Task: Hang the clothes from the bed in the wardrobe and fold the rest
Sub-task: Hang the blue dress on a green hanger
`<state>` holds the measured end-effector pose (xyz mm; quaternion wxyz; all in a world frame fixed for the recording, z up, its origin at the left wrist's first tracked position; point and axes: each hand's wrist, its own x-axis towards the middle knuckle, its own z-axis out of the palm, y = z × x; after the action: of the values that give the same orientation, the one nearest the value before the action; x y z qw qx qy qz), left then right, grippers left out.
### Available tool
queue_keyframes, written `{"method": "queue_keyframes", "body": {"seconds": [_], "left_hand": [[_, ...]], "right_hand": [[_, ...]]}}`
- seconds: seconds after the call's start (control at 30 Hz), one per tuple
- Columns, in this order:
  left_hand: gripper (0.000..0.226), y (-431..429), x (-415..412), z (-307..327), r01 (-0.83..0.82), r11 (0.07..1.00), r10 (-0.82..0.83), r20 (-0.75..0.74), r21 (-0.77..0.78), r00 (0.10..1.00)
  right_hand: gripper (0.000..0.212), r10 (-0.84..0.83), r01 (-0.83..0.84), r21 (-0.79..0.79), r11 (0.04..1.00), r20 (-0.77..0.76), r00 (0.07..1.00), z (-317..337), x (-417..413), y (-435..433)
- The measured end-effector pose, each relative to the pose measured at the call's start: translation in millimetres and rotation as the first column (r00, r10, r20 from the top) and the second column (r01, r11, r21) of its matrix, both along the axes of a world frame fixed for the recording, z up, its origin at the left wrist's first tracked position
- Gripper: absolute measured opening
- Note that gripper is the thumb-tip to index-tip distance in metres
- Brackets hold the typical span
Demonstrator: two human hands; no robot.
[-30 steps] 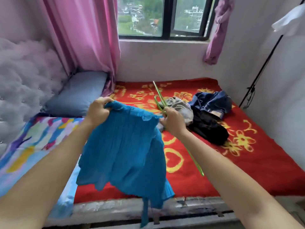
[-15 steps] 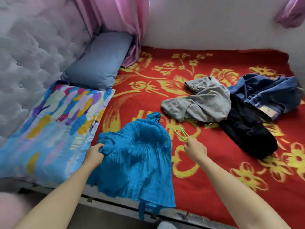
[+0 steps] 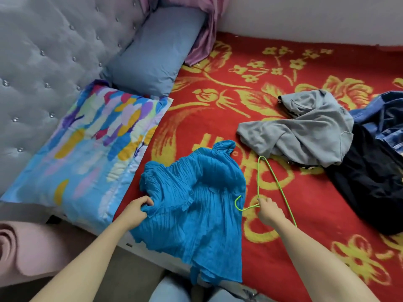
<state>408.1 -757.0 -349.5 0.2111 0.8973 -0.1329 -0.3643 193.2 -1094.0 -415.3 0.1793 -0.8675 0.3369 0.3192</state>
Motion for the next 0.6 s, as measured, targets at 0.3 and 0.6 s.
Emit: {"method": "queue_keyframes", "body": {"seconds": [0.3, 0.6], "left_hand": [[0.019, 25.6, 36.8, -39.1, 0.133, 0.964, -0.098, -0.155, 0.229, 0.983], [0.026, 43.8, 112.6, -91.5, -0.083, 0.963, 0.099, -0.052, 0.258, 0.994]], "right_hand": [[0.044, 0.133, -0.14, 0.065, 0.988, 0.102, 0.986, 13.2, 111.6, 59.1], [0.043, 0.223, -0.219, -0.048, 0.974, 0.113, 0.968, -11.3, 242.5, 99.6]]}}
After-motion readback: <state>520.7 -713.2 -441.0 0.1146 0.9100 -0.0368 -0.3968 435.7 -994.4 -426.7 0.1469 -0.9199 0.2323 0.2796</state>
